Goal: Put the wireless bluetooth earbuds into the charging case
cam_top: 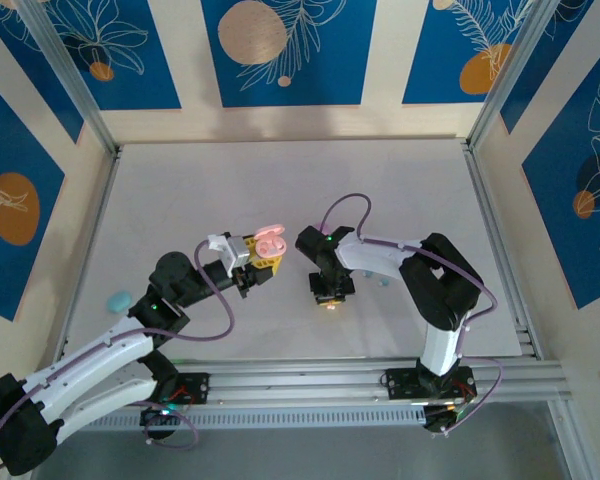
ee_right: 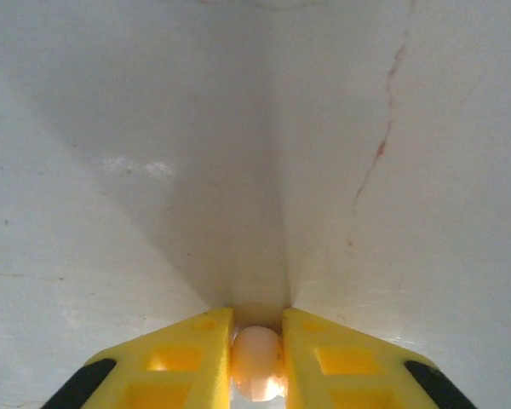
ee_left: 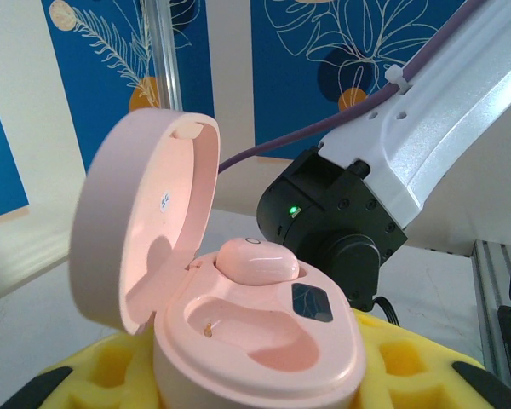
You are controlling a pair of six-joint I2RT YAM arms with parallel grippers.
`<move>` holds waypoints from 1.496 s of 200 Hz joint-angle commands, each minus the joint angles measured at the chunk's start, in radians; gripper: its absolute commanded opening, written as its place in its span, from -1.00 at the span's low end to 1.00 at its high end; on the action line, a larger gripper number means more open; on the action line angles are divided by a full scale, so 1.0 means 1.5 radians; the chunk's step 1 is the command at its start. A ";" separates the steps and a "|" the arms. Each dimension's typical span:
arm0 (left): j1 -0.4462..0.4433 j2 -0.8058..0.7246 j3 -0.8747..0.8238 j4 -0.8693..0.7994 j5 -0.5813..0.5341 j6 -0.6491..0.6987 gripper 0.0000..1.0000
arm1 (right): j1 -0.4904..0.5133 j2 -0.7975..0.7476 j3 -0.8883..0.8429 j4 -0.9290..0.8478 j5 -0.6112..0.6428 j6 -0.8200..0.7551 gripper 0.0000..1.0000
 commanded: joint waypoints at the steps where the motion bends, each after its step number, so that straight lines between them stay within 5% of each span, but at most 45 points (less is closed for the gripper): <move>1: 0.001 -0.011 0.006 0.016 -0.001 -0.003 -0.39 | 0.006 -0.009 0.011 -0.015 -0.001 -0.004 -0.64; 36: 0.001 -0.005 0.005 0.019 -0.001 -0.001 -0.39 | -0.013 -0.117 -0.015 0.012 -0.055 0.015 -0.66; 76: 0.001 0.011 -0.008 0.046 -0.002 -0.001 -0.39 | -0.068 -0.360 -0.057 0.110 -0.165 0.075 -0.66; 111: 0.001 0.046 -0.032 0.147 0.030 -0.017 -0.39 | -0.102 -0.502 -0.056 0.238 -0.281 0.127 -0.66; 173: 0.001 0.095 -0.027 0.195 0.065 -0.032 -0.38 | -0.032 -0.458 0.041 0.317 -0.330 0.134 -0.66; 299: 0.001 0.093 -0.020 0.173 0.048 -0.039 -0.38 | 0.061 -0.360 0.140 0.243 -0.192 0.085 -0.65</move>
